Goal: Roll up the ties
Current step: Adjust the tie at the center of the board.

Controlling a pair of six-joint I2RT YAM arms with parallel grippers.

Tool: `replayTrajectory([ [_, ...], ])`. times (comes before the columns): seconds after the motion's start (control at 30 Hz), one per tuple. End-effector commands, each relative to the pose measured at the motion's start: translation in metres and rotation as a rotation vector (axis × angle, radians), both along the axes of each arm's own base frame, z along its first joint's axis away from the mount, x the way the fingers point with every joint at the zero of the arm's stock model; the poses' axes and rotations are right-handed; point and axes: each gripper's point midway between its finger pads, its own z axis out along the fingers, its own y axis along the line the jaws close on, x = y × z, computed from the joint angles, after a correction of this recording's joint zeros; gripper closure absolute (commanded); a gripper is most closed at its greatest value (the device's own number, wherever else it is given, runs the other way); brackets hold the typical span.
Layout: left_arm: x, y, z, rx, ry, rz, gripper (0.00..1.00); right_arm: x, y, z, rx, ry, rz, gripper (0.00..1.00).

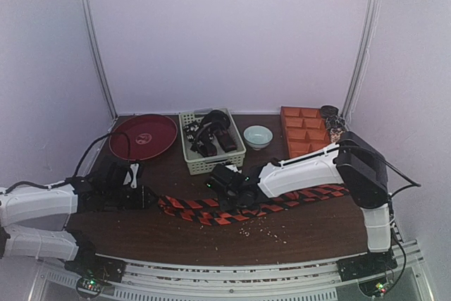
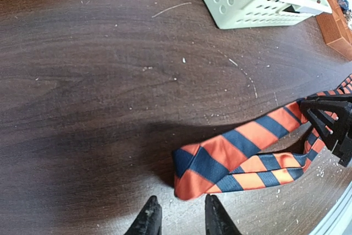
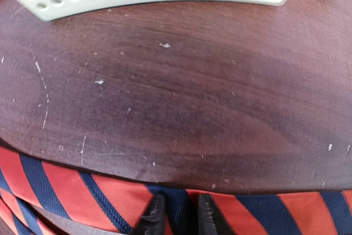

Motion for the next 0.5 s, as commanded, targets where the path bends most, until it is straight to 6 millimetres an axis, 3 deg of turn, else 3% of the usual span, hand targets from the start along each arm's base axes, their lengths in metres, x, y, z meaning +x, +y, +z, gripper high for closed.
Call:
replayTrajectory([
  [0.0, 0.004, 0.002, 0.001, 0.001, -0.016, 0.027, 0.72, -0.007, -0.015, -0.024, -0.103, 0.036, -0.006, 0.87],
  [0.1, 0.007, 0.004, -0.002, 0.019, -0.013, 0.035, 0.72, -0.006, -0.012, -0.016, -0.088, 0.026, -0.001, 1.0],
  [0.47, 0.013, -0.001, 0.01, 0.017, -0.038, 0.017, 0.71, -0.021, 0.002, 0.037, 0.044, 0.005, 0.022, 1.0],
])
